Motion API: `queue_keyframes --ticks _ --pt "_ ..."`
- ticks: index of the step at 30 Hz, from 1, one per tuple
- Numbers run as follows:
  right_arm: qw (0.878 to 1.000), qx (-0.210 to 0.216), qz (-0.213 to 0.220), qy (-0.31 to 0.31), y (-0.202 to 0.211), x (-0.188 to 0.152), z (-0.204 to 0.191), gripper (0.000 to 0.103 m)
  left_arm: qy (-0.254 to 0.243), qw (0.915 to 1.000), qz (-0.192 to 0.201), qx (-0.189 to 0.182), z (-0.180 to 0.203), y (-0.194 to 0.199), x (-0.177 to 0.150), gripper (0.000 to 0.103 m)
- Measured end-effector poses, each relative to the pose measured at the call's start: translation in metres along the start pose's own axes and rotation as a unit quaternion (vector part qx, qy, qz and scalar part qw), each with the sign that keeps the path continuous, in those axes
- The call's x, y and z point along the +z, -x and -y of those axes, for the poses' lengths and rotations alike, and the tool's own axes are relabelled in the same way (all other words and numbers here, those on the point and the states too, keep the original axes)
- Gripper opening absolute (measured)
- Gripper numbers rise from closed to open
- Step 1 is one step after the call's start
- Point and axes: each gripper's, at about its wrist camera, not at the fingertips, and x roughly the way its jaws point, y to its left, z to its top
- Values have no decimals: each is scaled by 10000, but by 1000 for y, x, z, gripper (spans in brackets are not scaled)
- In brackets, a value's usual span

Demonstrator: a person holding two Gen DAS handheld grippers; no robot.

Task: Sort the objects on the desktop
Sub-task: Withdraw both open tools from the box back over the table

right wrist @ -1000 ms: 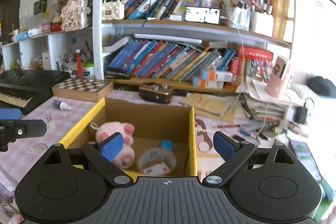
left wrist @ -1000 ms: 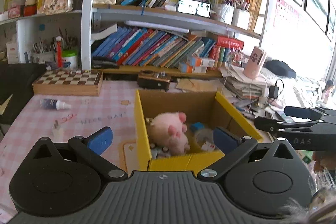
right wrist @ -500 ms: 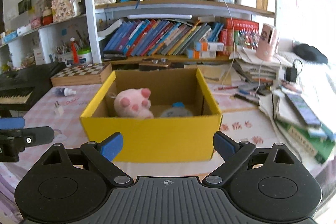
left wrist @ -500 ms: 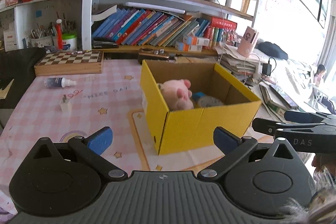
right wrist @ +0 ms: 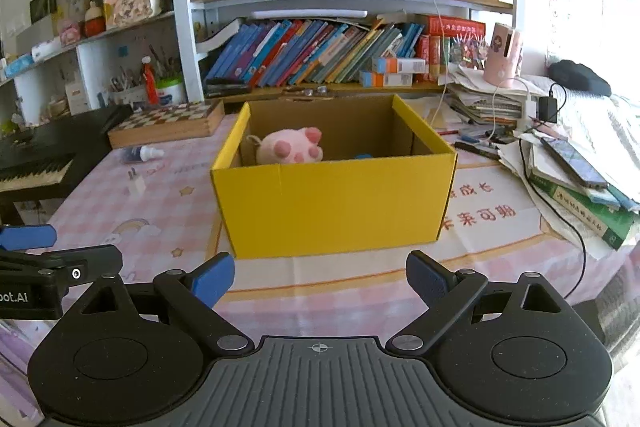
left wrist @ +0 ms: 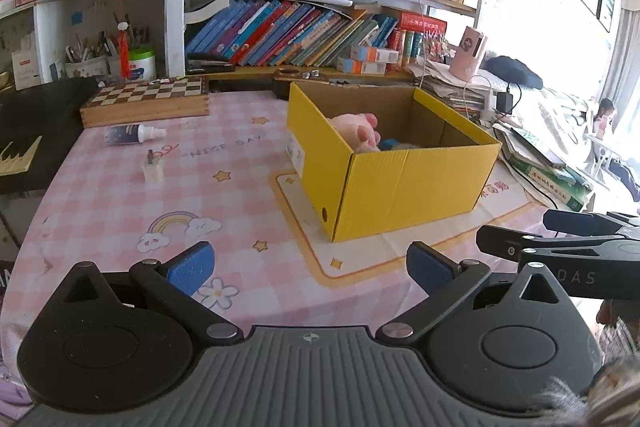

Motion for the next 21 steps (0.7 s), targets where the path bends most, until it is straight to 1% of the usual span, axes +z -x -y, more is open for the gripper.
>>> queue_keyframes --ticks 10,21 --pt "9998 -22 -184 -22 8 -16 -28 95 4 9999 -106 -57 -21 15 -14 103" --pt "9992 145 -351 86 8 -27 -61 95 69 9998 -204 -16 -48 26 -26 103"
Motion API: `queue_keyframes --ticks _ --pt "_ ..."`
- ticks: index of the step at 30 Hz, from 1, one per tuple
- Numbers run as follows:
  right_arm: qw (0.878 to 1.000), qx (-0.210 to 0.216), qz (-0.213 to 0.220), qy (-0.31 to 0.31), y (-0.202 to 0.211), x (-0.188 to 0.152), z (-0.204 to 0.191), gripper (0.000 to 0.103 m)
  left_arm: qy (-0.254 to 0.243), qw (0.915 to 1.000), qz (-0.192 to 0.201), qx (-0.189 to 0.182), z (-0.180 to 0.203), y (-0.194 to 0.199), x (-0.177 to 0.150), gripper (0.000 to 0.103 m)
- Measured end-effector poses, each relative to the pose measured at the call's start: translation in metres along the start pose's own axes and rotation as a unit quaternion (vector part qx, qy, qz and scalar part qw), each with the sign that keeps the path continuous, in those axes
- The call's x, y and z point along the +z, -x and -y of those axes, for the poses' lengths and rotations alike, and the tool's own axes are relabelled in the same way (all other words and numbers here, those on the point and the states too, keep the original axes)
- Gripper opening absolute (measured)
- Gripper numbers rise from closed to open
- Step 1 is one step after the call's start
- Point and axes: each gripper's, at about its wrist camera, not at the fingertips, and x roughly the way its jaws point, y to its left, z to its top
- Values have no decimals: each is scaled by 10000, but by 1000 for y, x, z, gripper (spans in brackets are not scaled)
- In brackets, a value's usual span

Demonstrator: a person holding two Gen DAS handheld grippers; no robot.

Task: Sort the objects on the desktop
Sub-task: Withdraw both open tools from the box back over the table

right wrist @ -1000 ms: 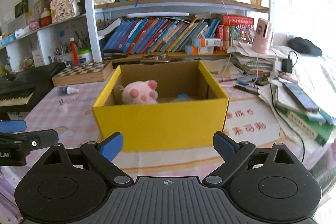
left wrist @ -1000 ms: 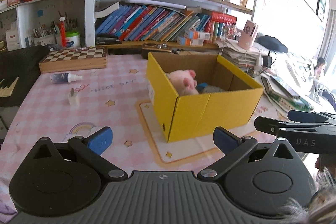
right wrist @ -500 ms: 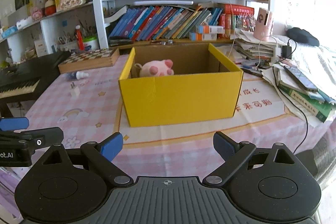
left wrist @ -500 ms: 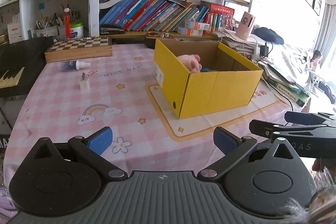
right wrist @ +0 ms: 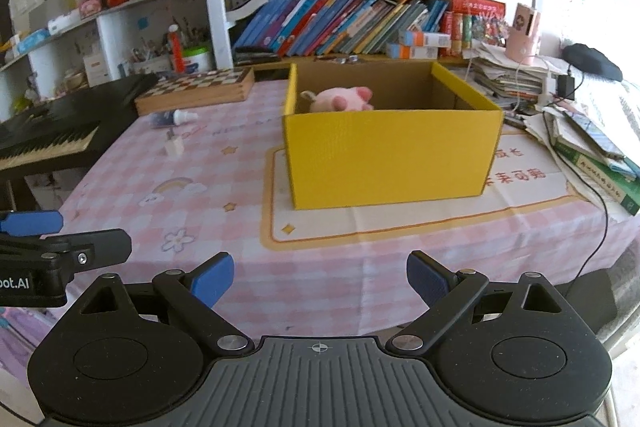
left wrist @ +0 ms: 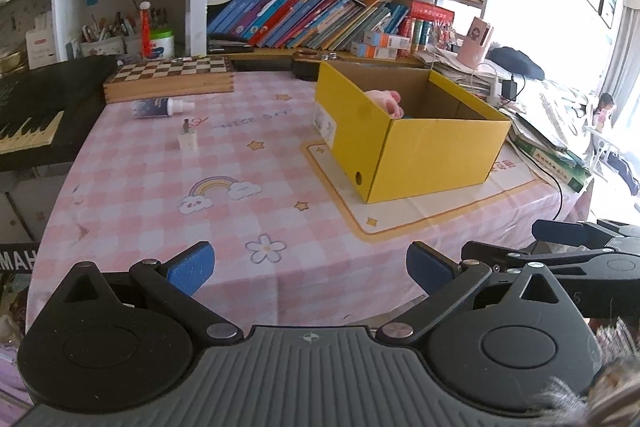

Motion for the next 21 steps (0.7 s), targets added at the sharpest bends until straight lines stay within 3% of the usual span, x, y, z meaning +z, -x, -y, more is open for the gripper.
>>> queue_keyframes --ticks 21 --pt "9979 436 -79 470 -9 3 -57 95 332 9989 74 315 -51 17 -9 103"
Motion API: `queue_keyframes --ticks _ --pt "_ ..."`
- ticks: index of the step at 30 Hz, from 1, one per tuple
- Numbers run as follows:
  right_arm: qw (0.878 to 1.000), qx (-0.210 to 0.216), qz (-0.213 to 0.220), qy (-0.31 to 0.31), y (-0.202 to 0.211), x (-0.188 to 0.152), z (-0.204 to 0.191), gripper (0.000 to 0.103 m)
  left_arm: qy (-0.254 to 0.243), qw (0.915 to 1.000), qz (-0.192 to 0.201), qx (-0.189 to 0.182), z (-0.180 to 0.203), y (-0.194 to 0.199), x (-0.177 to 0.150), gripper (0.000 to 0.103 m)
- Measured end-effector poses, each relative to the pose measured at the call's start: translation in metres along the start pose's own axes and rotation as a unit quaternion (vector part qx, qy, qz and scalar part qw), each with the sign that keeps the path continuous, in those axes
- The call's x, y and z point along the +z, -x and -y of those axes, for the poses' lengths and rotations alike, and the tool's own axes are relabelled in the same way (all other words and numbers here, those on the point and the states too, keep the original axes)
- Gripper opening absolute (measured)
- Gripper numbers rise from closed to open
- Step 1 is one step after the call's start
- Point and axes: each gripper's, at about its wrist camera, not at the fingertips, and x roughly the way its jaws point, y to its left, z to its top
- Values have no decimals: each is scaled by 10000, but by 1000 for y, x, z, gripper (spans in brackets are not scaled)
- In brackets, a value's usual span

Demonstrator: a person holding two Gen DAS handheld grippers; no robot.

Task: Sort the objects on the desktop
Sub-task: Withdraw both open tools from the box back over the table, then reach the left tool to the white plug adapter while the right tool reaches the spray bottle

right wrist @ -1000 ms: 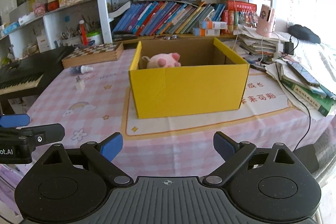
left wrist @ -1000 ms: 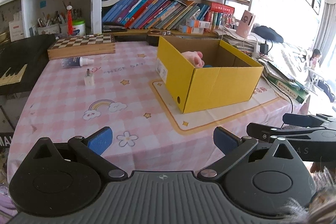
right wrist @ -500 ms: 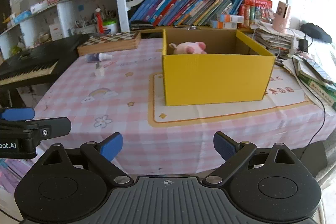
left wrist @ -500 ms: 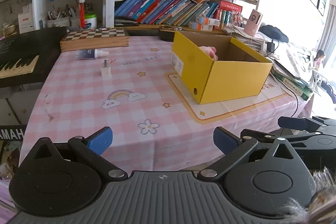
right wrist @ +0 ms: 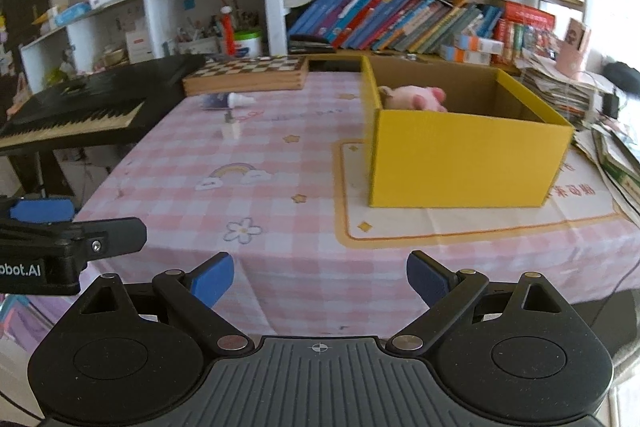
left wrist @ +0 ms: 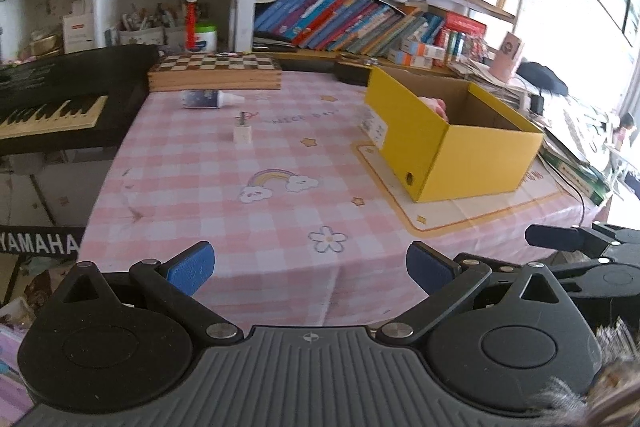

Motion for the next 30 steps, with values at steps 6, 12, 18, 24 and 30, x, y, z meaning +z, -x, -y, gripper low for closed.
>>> queue_keyframes --ticks 6,12,18,24,30 --pt "9996 147 55 232 -3 7 -17 95 145 9998 76 115 -15 3 3 103" --pt "9989 255 82 373 -8 13 -27 95 203 9996 100 181 -24 3 4 103" --pt "9981 366 80 483 -17 19 -34 95 290 9992 101 260 -32 1 5 103" --pt "9970 474 110 607 -28 27 -40 95 375 9986 110 352 -40 -7 10 103" --pt "9964 529 99 655 -46 40 -40 95 405 9982 122 415 -46 -22 21 103"
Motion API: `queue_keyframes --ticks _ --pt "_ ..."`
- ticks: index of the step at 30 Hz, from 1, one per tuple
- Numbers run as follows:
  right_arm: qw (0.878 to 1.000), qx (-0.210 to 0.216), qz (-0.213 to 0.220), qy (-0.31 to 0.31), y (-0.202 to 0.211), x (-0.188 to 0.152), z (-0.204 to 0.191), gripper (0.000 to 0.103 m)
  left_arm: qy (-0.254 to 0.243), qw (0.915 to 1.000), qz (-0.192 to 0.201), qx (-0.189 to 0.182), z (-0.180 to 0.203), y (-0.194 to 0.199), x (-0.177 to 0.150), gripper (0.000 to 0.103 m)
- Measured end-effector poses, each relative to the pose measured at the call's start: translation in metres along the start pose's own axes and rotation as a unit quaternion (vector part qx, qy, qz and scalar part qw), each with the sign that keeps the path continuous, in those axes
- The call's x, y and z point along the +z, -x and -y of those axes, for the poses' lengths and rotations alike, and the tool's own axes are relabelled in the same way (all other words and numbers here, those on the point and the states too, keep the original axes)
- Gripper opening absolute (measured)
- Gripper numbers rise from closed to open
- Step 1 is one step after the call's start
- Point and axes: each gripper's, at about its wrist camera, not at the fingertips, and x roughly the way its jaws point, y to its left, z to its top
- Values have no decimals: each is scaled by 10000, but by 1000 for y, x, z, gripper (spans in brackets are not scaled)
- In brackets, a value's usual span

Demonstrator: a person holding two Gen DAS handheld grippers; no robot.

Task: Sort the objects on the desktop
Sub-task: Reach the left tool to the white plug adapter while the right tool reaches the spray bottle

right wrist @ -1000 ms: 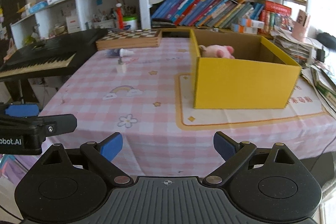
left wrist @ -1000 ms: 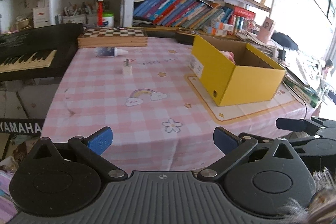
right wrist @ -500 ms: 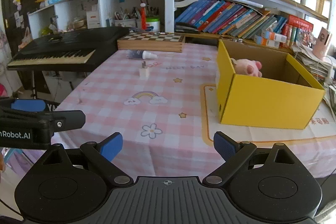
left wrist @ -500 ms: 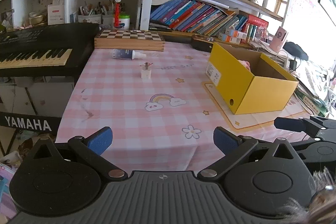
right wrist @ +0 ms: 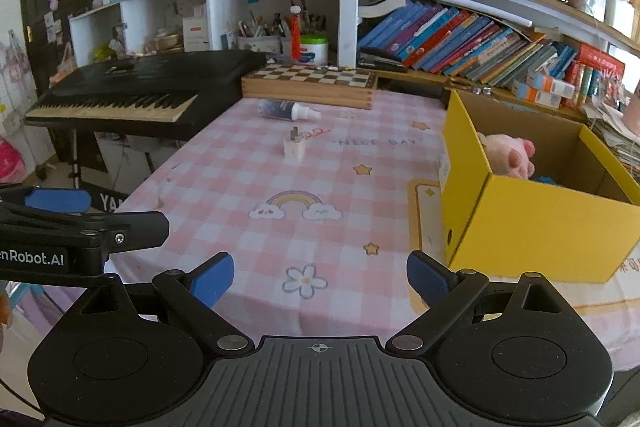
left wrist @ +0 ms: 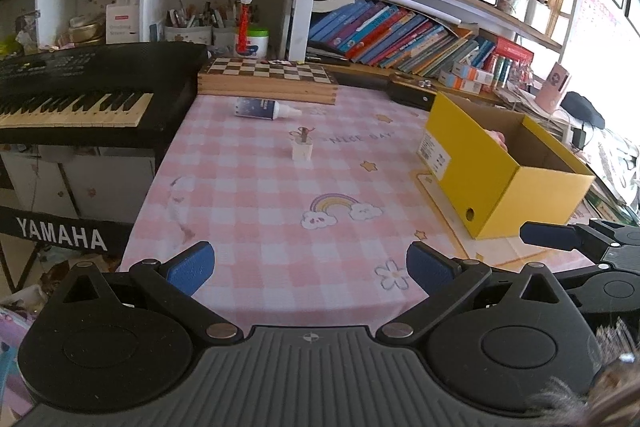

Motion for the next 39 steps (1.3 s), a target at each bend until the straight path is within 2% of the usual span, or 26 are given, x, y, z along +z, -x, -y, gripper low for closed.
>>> queue_keyframes --ticks 22,39 --pt "9982 471 -237 285 -94 63 27 95 416 9981 -189 403 -14 -85 57 103" --pt "9978 620 -154 150 -163 111 53 95 556 9957 -174 721 -23 -148 108 103"
